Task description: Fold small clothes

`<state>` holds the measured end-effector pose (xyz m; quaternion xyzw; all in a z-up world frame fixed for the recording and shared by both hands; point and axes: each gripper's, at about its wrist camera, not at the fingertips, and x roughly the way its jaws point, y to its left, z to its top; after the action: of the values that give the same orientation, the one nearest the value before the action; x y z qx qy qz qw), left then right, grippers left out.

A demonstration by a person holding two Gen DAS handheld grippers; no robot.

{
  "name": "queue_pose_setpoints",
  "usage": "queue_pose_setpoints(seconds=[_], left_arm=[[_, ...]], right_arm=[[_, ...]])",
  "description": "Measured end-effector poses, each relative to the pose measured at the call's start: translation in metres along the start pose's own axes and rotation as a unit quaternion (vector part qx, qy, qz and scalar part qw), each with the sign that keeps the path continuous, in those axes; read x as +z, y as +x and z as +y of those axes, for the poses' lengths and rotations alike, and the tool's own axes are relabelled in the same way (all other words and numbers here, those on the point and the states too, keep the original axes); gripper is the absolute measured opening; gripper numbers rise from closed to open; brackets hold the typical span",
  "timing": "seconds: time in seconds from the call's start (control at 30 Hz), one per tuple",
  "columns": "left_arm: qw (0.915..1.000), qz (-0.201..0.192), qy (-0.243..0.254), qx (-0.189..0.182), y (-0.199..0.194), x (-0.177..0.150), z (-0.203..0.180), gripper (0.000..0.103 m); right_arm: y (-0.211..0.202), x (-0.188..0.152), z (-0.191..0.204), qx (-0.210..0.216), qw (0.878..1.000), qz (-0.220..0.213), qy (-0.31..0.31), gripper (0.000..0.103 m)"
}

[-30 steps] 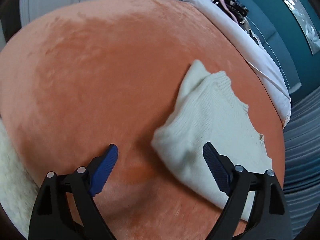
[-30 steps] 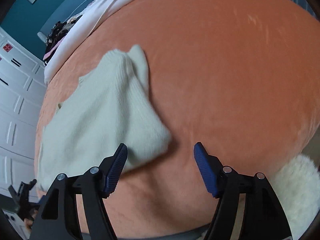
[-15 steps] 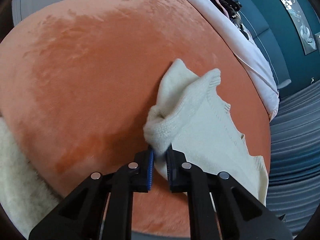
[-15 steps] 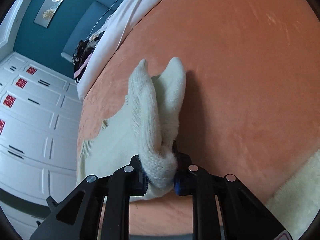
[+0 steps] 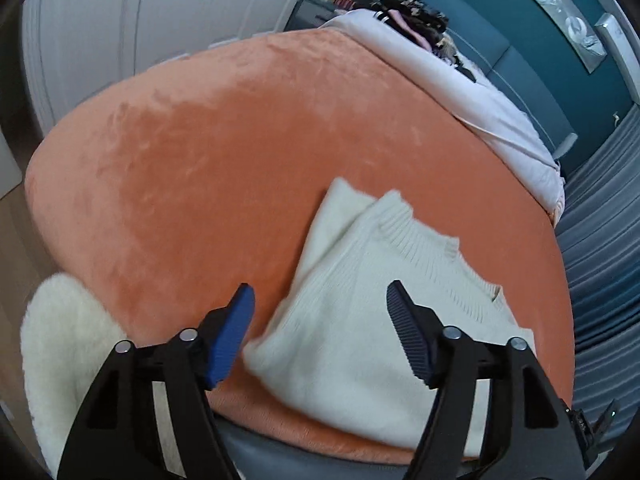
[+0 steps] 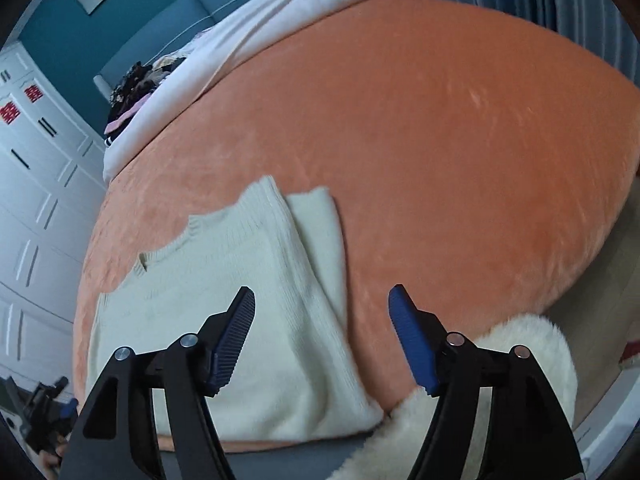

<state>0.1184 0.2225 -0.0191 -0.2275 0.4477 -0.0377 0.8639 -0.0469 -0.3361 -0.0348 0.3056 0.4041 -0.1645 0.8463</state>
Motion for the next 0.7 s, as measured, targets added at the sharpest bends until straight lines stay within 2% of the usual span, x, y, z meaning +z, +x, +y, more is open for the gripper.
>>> queue_pose_setpoints(seconds=[0.03,0.1,0.17,0.2,0.23,0.27,0.3,0.37,0.43,0.47,0.5,0.57,0.6,0.7], left_arm=[[0.9999,0.005,0.008,-0.007,0.009,0.010,-0.008,0.079],[0.9996,0.016,0.022,-0.009,0.037,0.024,-0.021,0.085],[0.9986,0.042,0.031,0.008,0.072,0.031,-0.029,0.082],[0.9974,0.064,0.033,0.005,0.092,0.031,-0.032,0.067],[0.9954,0.088,0.038,0.005,0.107,0.030,-0.033,0.032],[0.9923,0.114,0.046,0.012,0.123,0.031,-0.037,0.013],[0.9922,0.114,0.049,0.014,0.125,0.028,-0.039,0.011],[0.9946,0.087,0.056,0.009,0.118,0.035,-0.042,0.011],[0.9946,0.087,0.053,0.021,0.123,0.038,-0.039,0.011],[0.9936,0.098,0.043,0.033,0.134,0.038,-0.034,0.011],[0.9932,0.104,0.036,0.036,0.142,0.034,-0.030,0.011],[0.9941,0.086,0.049,0.043,0.146,0.033,-0.033,0.012],[0.9936,0.084,0.056,0.050,0.145,0.034,-0.038,0.013],[0.9927,0.071,0.083,0.052,0.121,0.034,-0.048,0.016]], right_arm=[[0.008,0.009,0.008,0.005,1.000,0.000,-0.011,0.072],[0.034,0.026,0.024,0.011,0.999,0.009,-0.034,0.073],[0.071,0.040,0.037,-0.007,0.998,0.025,-0.049,0.073],[0.084,0.039,0.036,-0.017,0.998,0.033,-0.054,0.068],[0.098,0.039,0.037,-0.022,0.997,0.045,-0.059,0.021],[0.112,0.040,0.042,-0.021,0.995,0.067,-0.066,0.010],[0.114,0.043,0.048,-0.017,0.995,0.075,-0.064,0.009],[0.084,0.051,0.055,0.034,0.998,0.013,-0.055,0.008],[0.067,0.060,0.054,0.042,0.998,-0.024,-0.044,0.008],[0.074,0.060,0.048,0.031,0.999,-0.021,-0.038,0.008],[0.093,0.060,0.040,0.013,0.999,0.003,-0.031,0.008],[0.149,0.052,0.024,-0.023,0.995,0.090,-0.033,0.008],[0.150,0.050,0.024,-0.021,0.996,0.075,-0.036,0.010],[0.117,0.053,0.047,-0.040,0.997,0.034,-0.049,0.022]])
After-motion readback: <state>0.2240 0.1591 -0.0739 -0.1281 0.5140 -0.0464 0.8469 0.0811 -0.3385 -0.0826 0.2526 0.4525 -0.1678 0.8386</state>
